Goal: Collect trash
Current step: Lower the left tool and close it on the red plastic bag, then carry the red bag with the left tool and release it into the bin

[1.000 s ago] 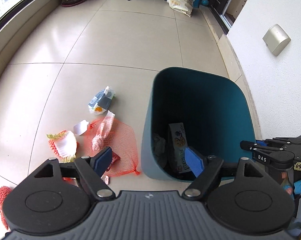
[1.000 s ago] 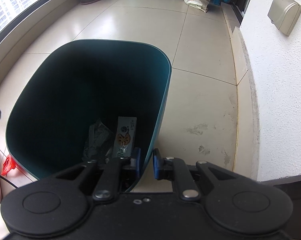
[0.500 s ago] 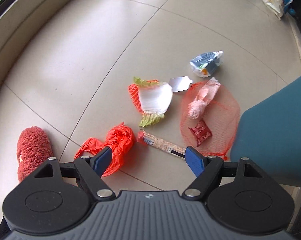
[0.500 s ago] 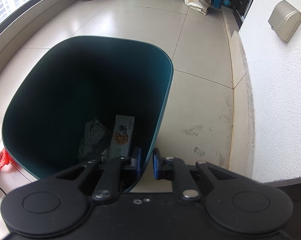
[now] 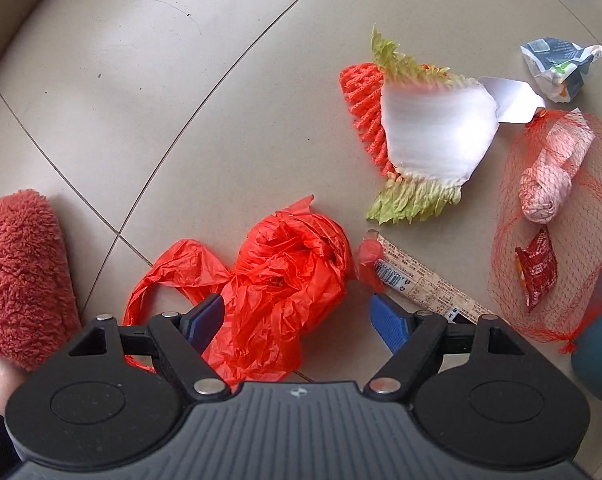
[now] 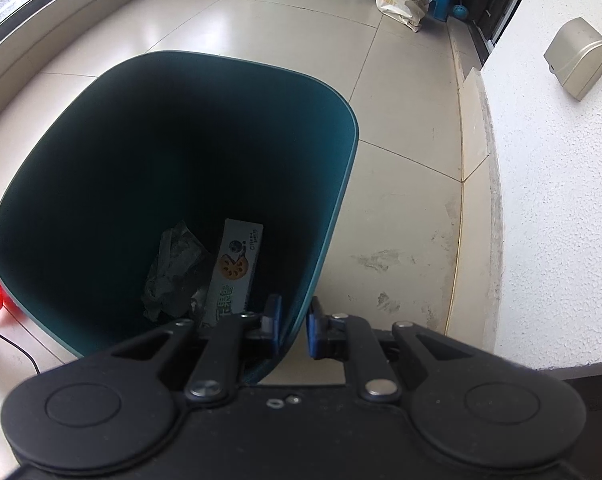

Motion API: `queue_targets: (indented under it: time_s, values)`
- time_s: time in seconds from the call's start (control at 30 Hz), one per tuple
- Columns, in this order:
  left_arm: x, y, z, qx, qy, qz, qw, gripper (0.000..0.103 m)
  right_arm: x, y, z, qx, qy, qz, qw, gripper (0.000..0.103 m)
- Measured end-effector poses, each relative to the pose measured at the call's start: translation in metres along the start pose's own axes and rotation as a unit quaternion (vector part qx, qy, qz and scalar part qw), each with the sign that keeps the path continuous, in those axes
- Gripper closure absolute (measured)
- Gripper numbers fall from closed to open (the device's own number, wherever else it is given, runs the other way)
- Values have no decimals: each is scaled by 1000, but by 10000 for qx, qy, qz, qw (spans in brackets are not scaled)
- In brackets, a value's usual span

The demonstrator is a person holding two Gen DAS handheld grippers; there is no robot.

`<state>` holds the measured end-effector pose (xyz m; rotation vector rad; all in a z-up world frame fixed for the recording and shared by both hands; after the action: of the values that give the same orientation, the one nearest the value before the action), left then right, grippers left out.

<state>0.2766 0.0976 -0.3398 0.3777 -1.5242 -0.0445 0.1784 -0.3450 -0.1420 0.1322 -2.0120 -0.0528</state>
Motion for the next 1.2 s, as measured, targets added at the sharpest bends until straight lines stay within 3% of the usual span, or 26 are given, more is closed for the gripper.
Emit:
queue_targets:
  time_s: [0.3, 0.37, 0.53, 0.6, 0.9, 1.07, 1.2]
  values:
    - [-31, 0, -10, 51, 50, -210, 9998, 25, -3, -2, -2, -45, 87, -16, 10000, 92]
    - [-28, 2, -8, 77, 4, -224, 9997, 35, -3, -2, -2, -64, 76, -19, 9999, 92]
    - [-4, 12, 3, 190, -178, -428, 9987, 38, -4, -4, -1, -102, 39, -19, 9999, 92]
    - [10, 16, 7, 264, -154, -324, 9990, 38, -3, -4, 1, -89, 24, -35, 10000, 92]
    - [144, 17, 36, 264, -853, 251, 9957, 38, 6, -6, 10, -36, -76, -175, 9998, 90]
    - [245, -5, 61, -48, -1500, 610, 9868, 38, 18, -11, 12, -261, -239, -395, 9986, 90]
    - [317, -48, 81, -618, -1883, 927, 9758, 38, 22, -18, 12, -510, -320, -554, 9966, 91]
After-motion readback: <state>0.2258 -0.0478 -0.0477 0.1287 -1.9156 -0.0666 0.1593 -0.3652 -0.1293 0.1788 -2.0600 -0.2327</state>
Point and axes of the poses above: each gripper's, at about its wrist camera, not at the fingertips, and x roughly against the way its jaws point, y to its left, z to its underside, the point moved 3 cm from there along -x, roughly the way its jaws point, and after that the axes turned 13 degrees about -z, right-handed, at the moved point
